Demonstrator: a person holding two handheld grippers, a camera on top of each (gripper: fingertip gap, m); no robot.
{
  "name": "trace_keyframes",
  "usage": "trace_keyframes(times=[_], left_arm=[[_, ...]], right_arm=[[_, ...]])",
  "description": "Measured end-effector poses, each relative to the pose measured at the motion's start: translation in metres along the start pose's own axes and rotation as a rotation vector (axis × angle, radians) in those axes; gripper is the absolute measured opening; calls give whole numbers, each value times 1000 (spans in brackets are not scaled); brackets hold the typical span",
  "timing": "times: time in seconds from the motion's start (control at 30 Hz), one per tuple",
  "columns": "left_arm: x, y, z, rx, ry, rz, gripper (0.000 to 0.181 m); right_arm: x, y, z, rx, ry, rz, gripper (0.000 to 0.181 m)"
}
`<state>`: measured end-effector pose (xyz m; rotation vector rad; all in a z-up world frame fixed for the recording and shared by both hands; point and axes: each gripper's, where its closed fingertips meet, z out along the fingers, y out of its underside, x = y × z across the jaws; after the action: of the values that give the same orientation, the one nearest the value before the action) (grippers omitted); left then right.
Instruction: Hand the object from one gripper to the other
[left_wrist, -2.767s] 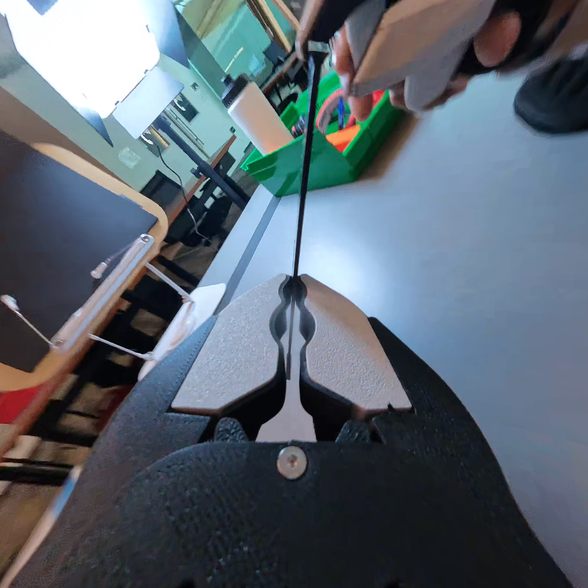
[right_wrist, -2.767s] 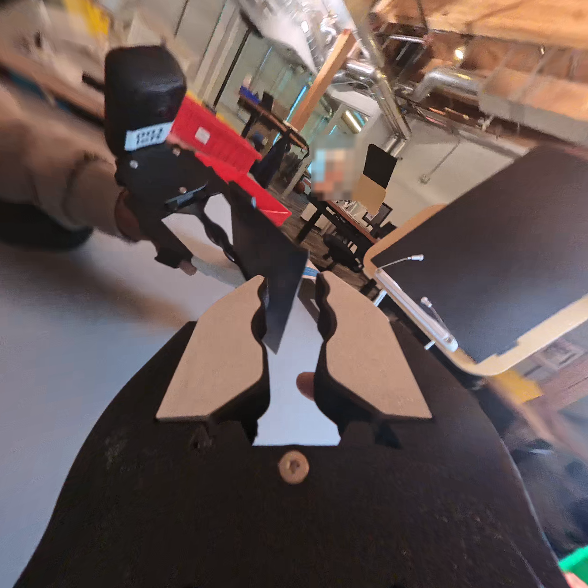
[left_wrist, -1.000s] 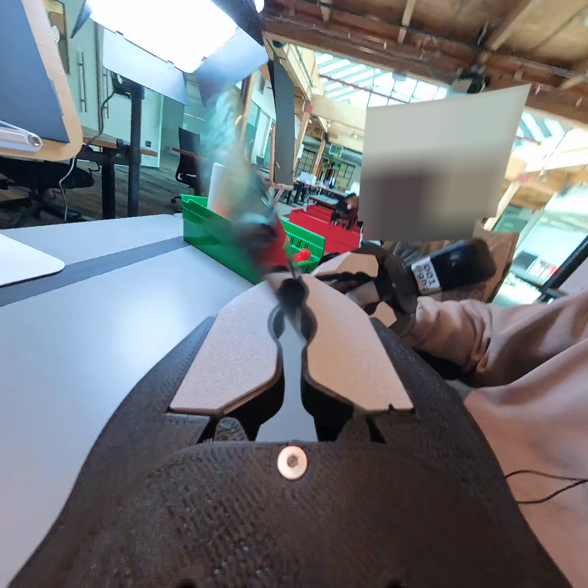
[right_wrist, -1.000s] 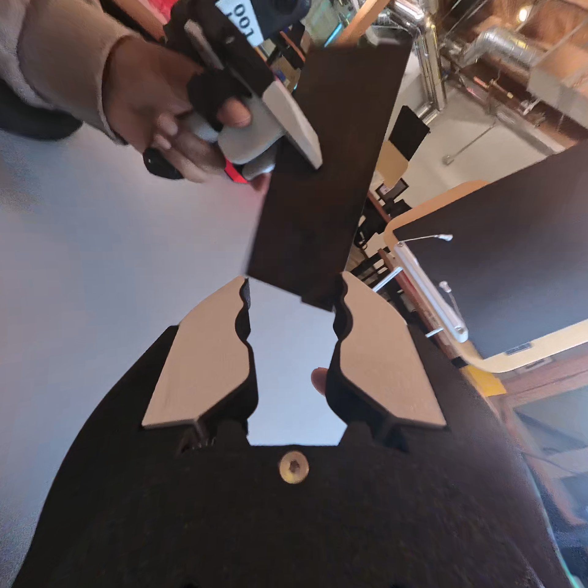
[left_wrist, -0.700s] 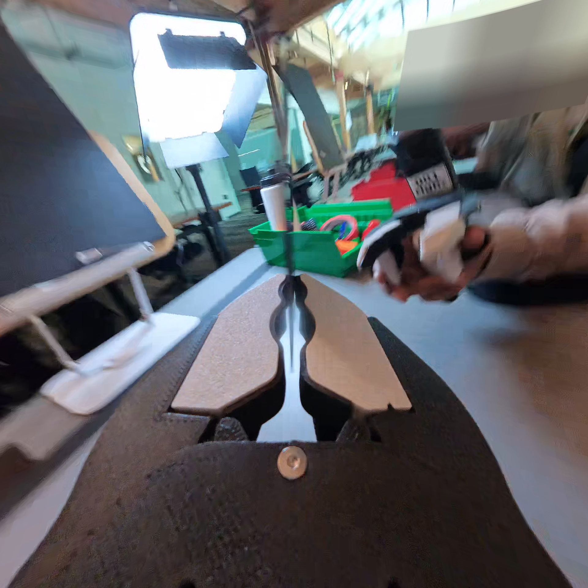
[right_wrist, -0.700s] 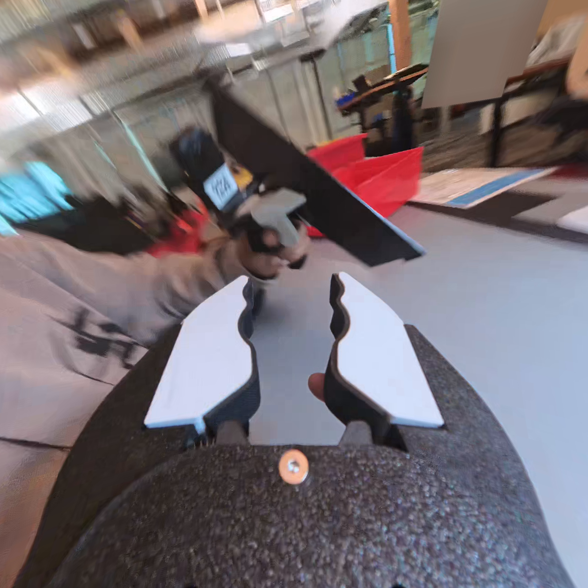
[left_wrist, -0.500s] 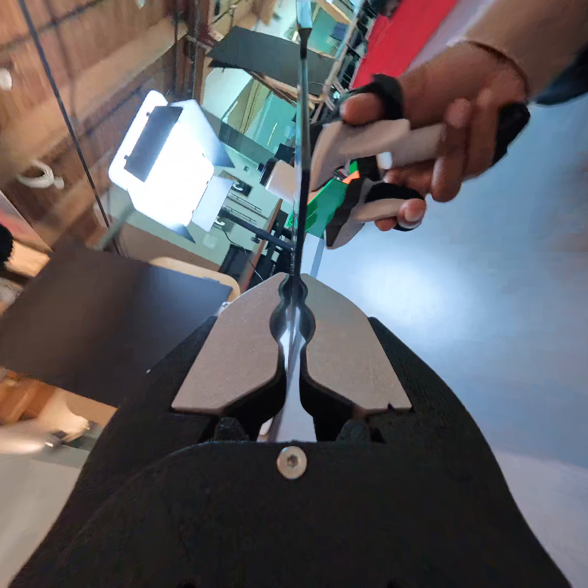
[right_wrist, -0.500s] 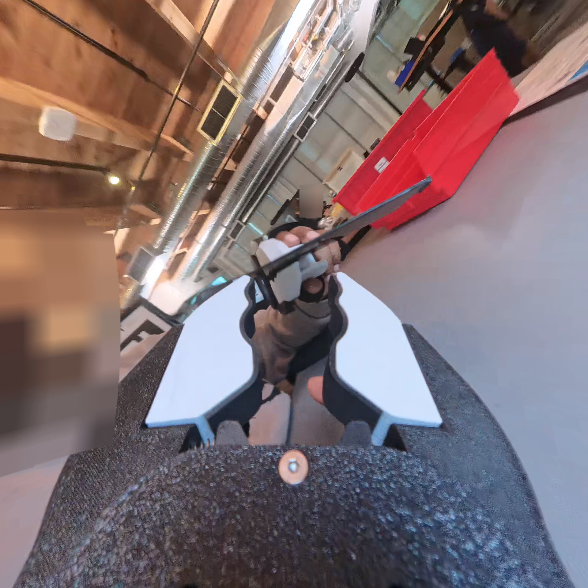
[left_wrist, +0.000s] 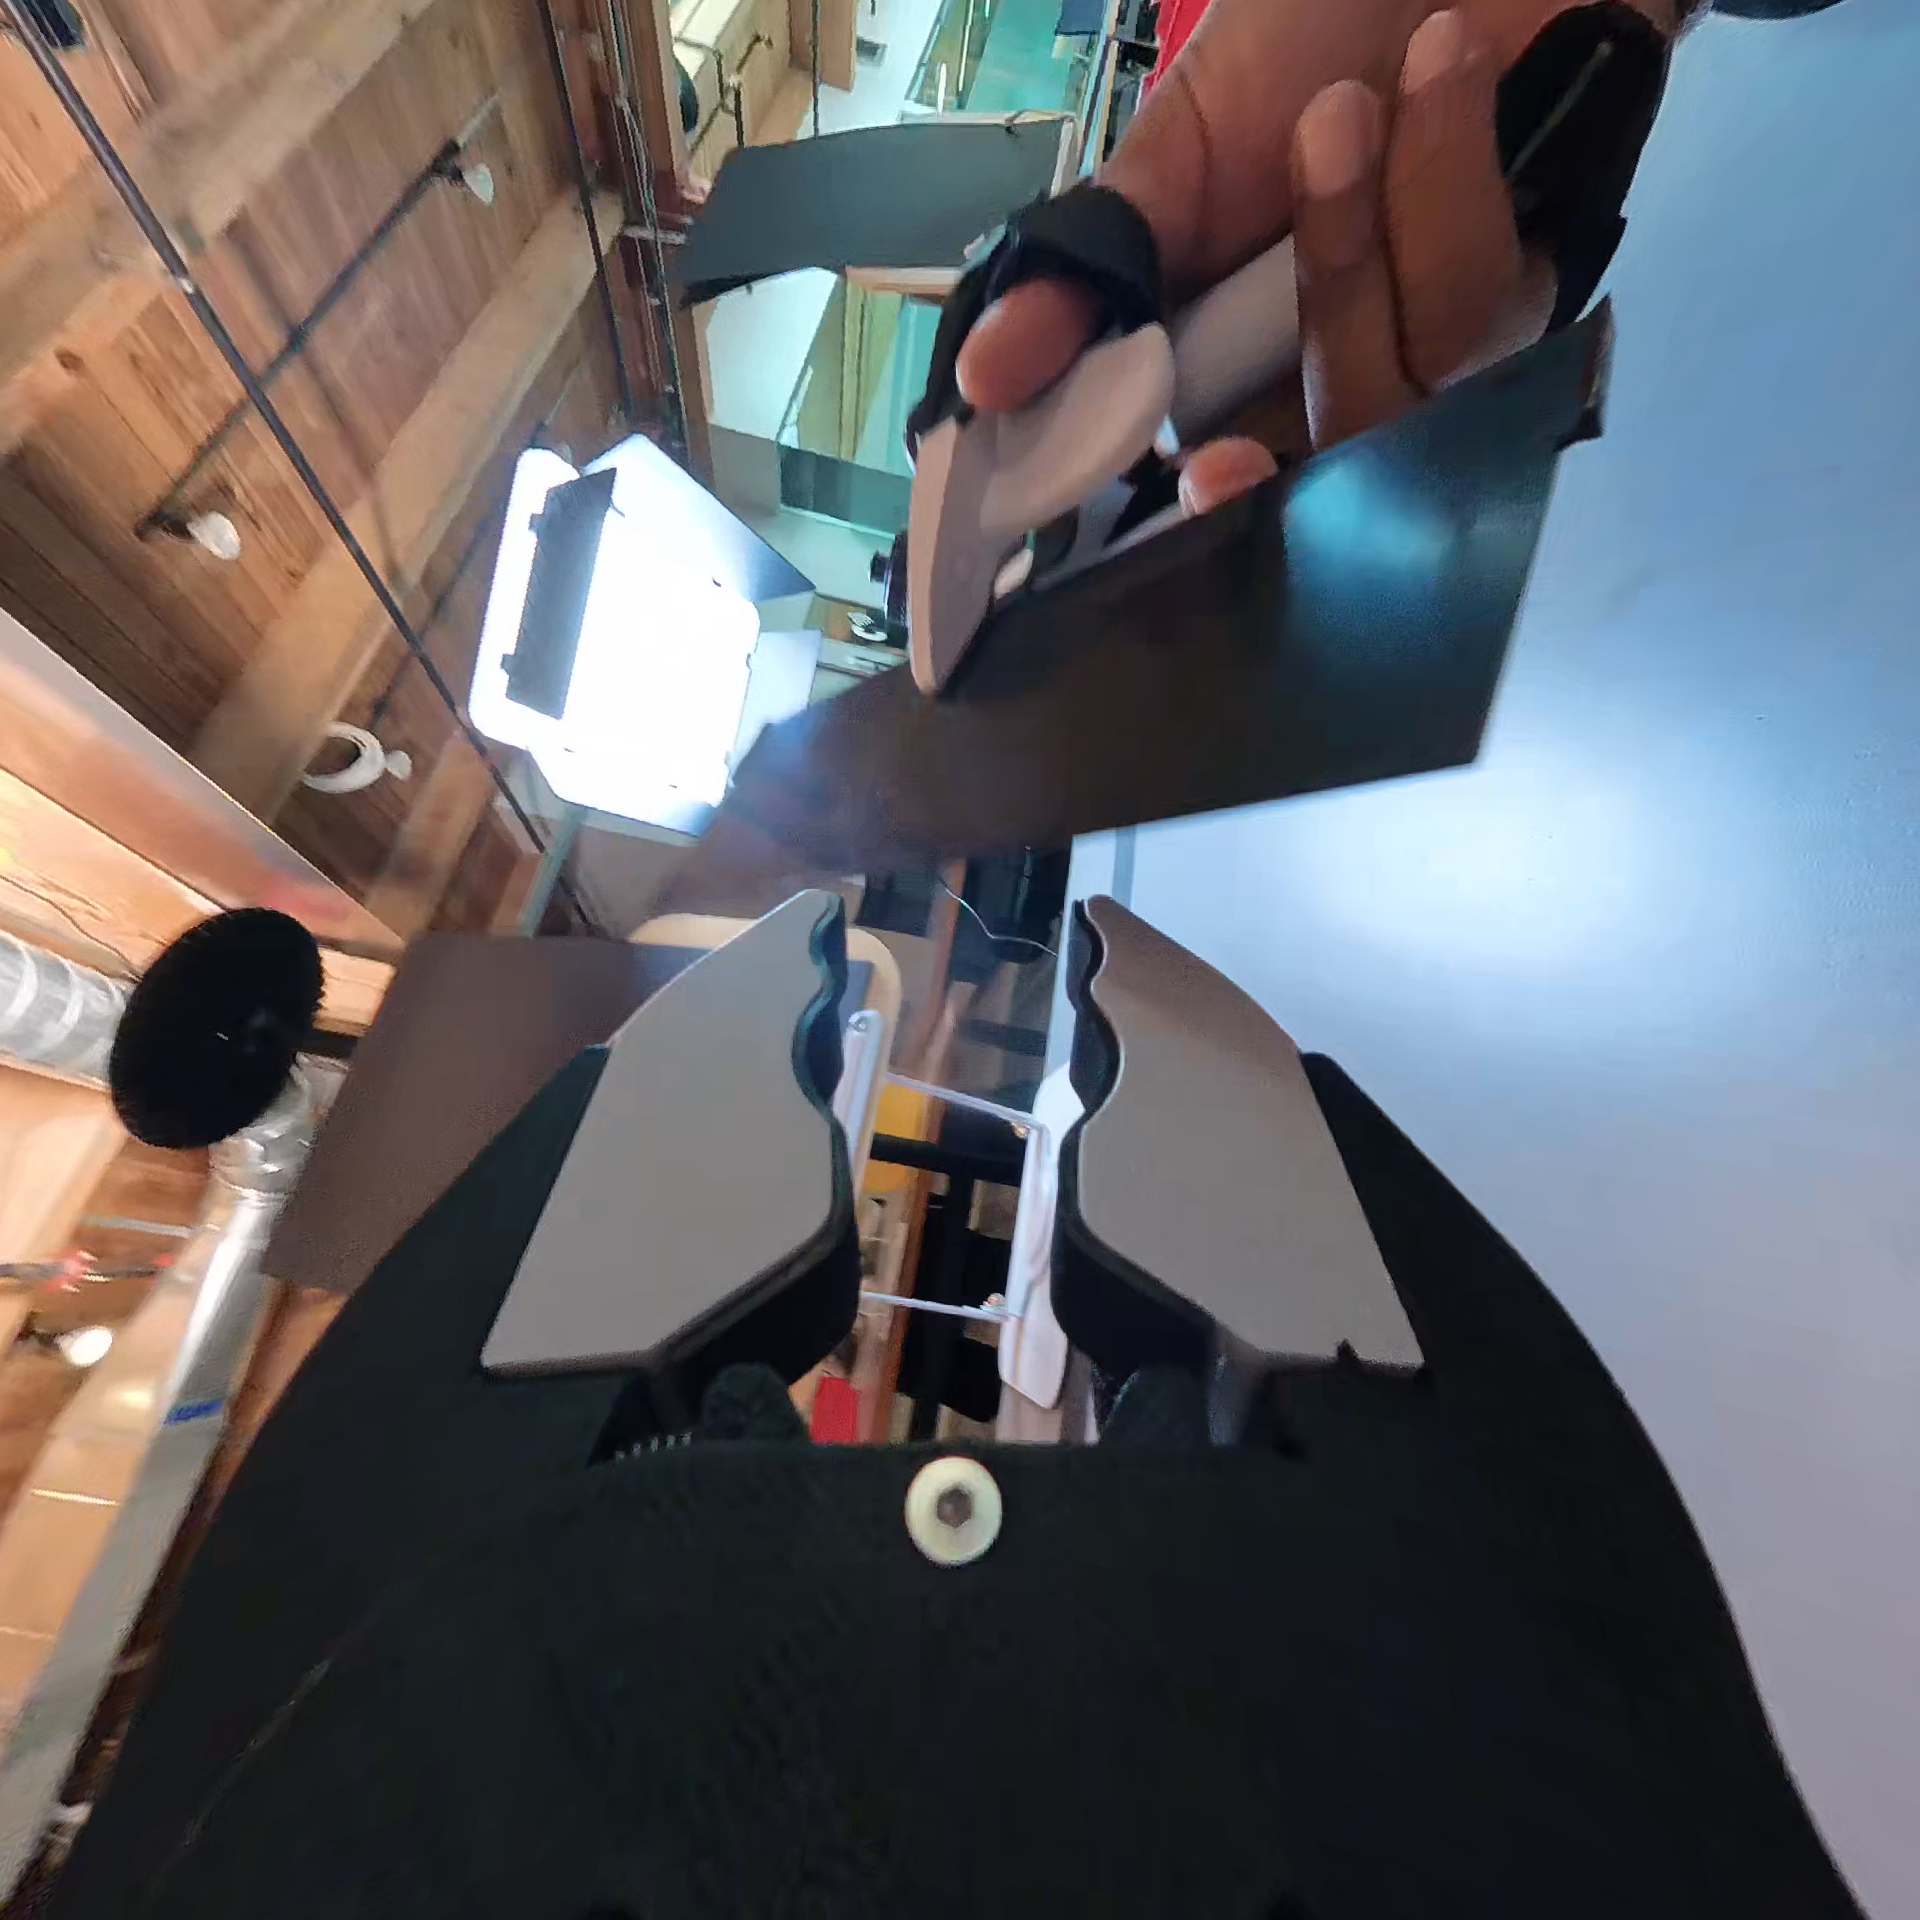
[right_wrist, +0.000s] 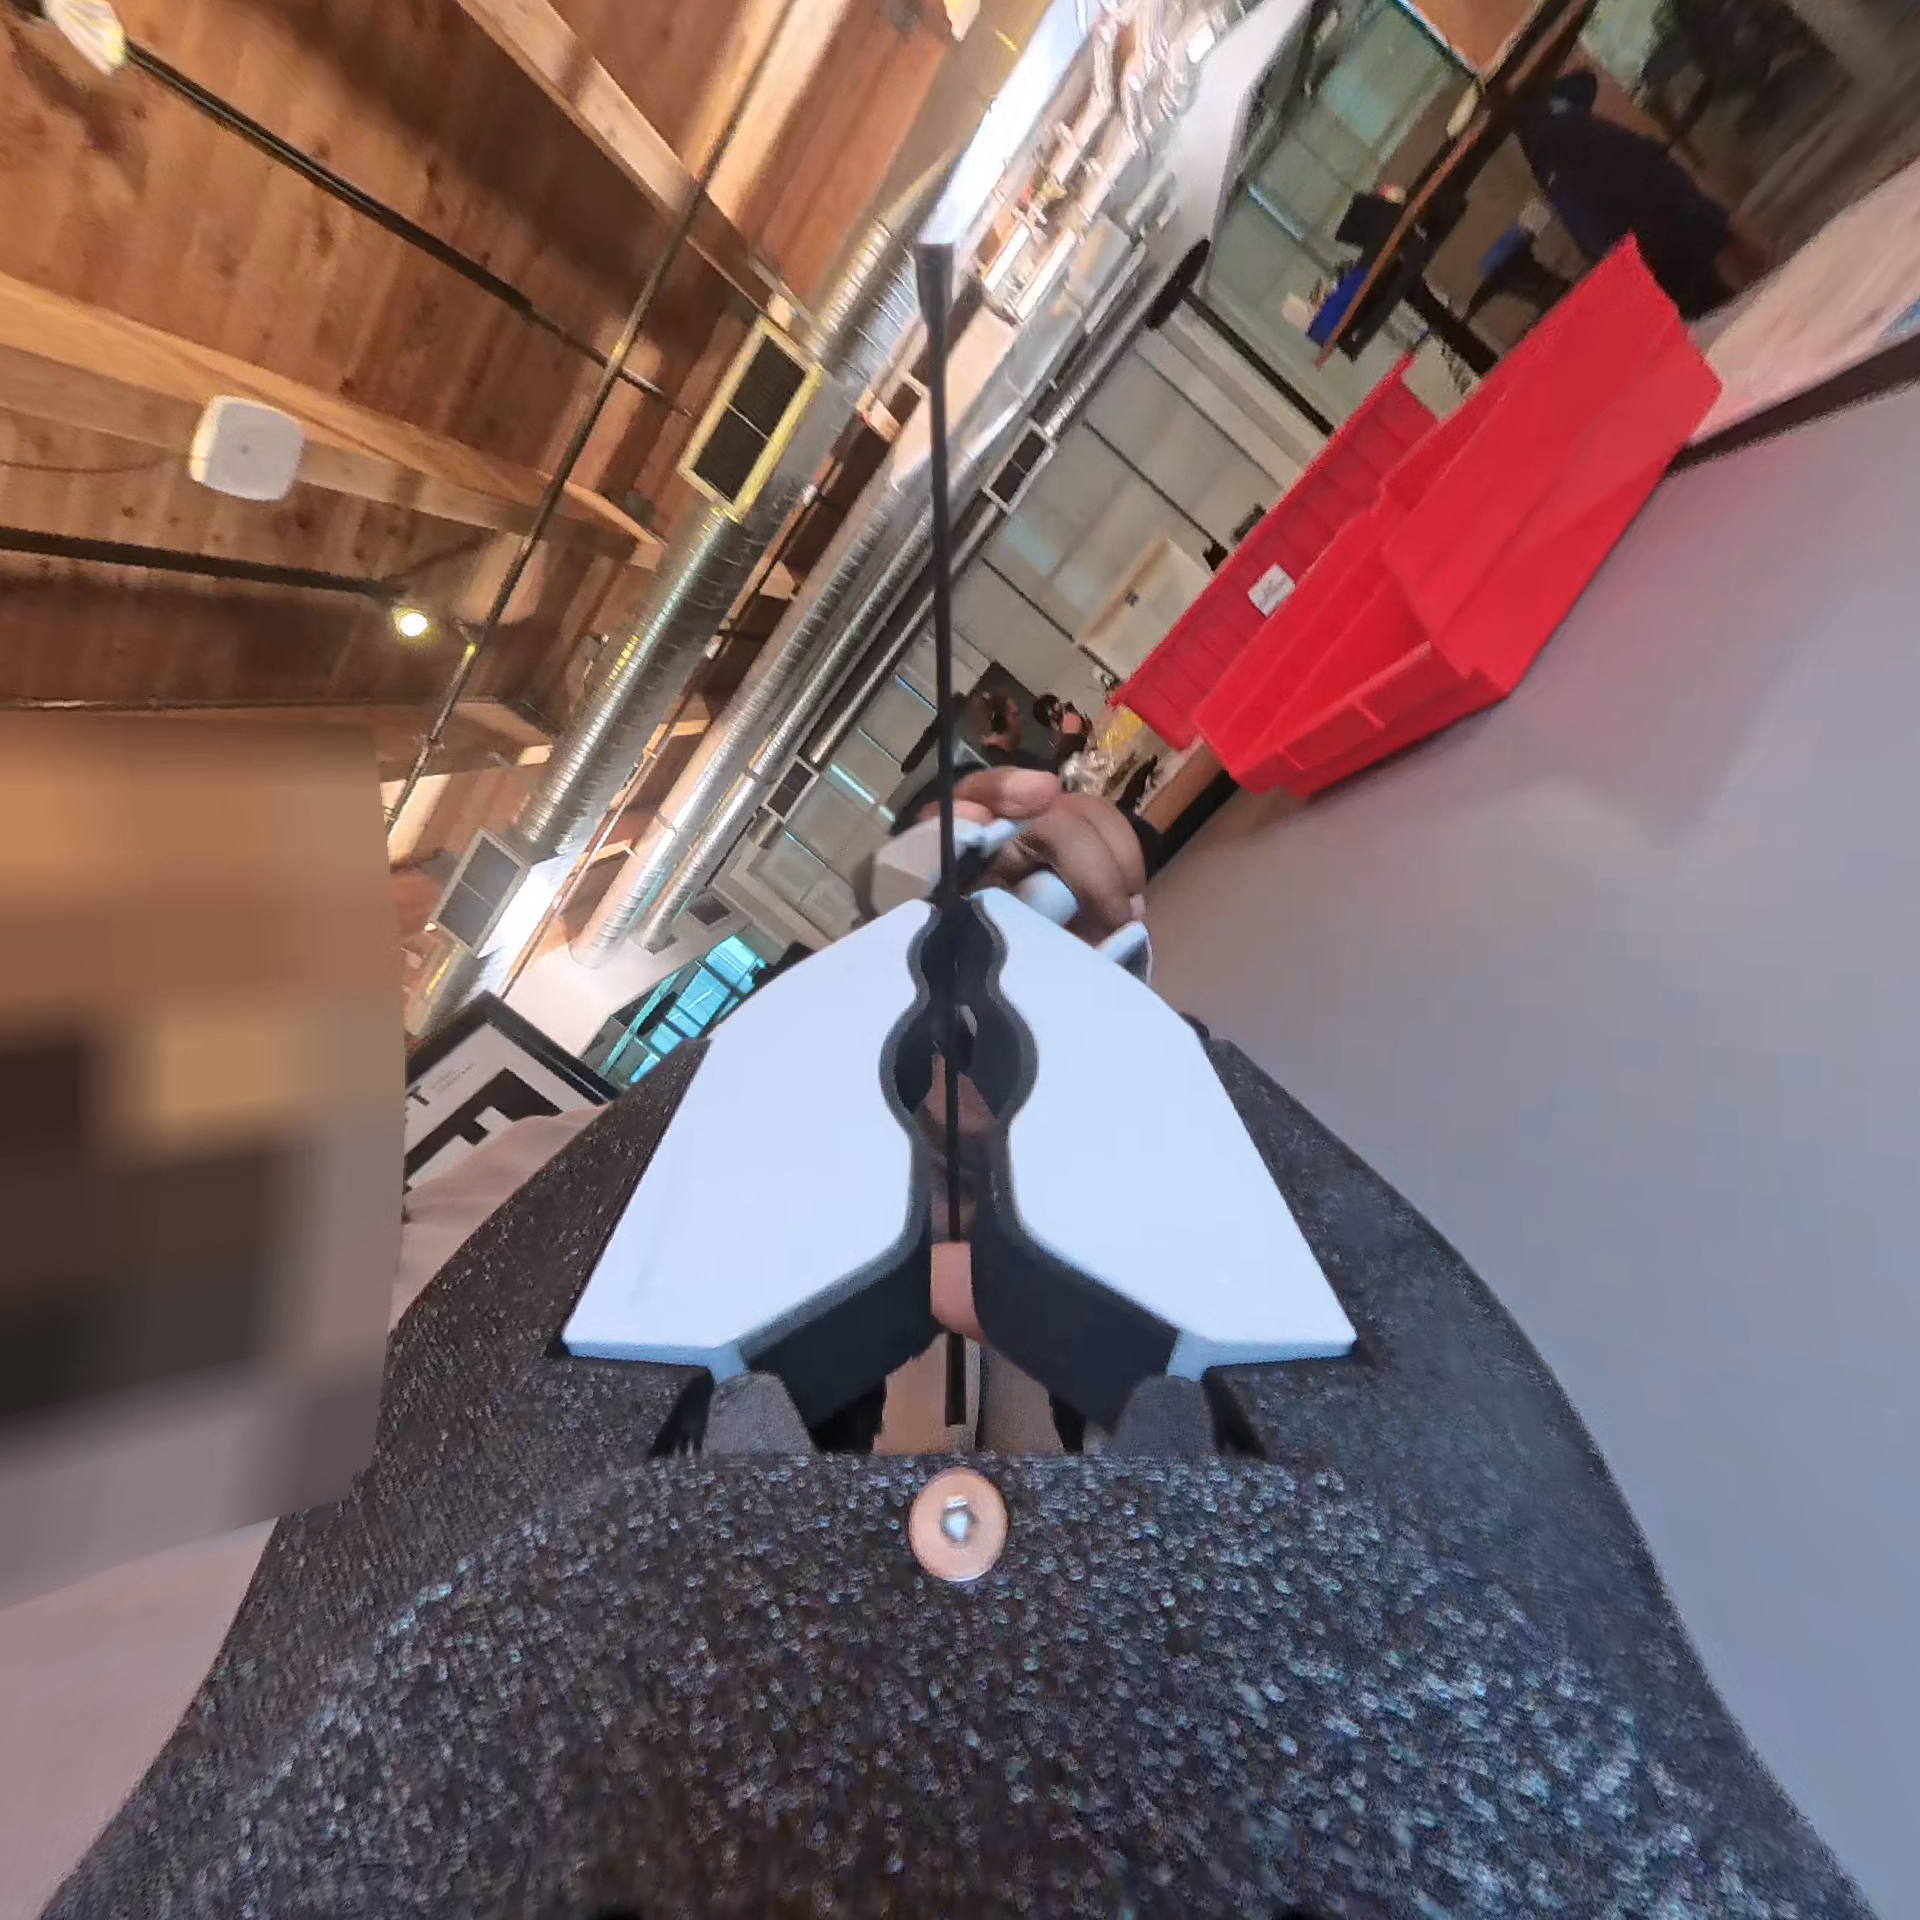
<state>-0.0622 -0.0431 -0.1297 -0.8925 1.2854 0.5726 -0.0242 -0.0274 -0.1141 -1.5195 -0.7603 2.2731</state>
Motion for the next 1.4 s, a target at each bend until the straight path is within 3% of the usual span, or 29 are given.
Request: trace_keyframes(times=[0.07, 0.13, 0.23, 0.33, 0.4, 0.43, 0.5, 0.63, 0.73, 0.8, 0.83, 0.97, 1.1, 1.17, 1.27, 1.33, 1.4], left_arm=[[-3, 13, 1, -16, 30, -158, 39], [-7, 29, 3, -13, 73, -426, 38], [-19, 39, 4, 90, 189, -1041, 34], [-31, 37, 2, 286, 389, -1698, 30], [-29, 39, 4, 369, 513, -2036, 26], [-26, 38, 5, 407, 578, -2152, 26], [-6, 37, 11, 361, 673, -2297, 26], [9, 11, 15, 399, 885, -2405, 35], [14, -9, 13, 402, 977, -2377, 37], [19, -20, 10, 379, 1044, -2351, 31], [23, -22, 9, 364, 1049, -2324, 16], [11, -17, 6, 413, 988, -2265, 4], [-7, 7, 6, 401, 765, -2142, 2], [-12, 27, 6, 358, 629, -2050, 1], [-14, 47, 6, 258, 452, -1755, 2], [-16, 45, 4, 225, 379, -1530, 2], [-17, 30, 1, 243, 373, -1381, 2]], right_arm=[[-8, -14, -8, 32, 6, -103, 1], [-11, -24, -16, 25, 80, -337, 1], [-12, -32, -28, -44, 256, -784, 2], [-10, -30, -32, -133, 417, -1199, 1], [-9, -24, -29, -193, 479, -1427, 2], [-9, -19, -26, -222, 492, -1534, 2], [-10, -6, -20, -270, 484, -1713, 2], [-13, 21, -6, -377, 439, -2030, 2], [-8, 44, 2, -495, 394, -2215, 2], [-5, 56, 7, -540, 373, -2300, 8], [-7, 59, 10, -529, 363, -2336, 10], [0, 47, 7, -524, 471, -2350, 20], [6, 32, -3, -489, 493, -2107, 29], [13, 25, -10, -454, 474, -1769, 31], [15, 8, -19, -341, 410, -1259, 32], [7, -3, -19, -226, 325, -962, 33], [1, -10, -18, -151, 268, -813, 33]])
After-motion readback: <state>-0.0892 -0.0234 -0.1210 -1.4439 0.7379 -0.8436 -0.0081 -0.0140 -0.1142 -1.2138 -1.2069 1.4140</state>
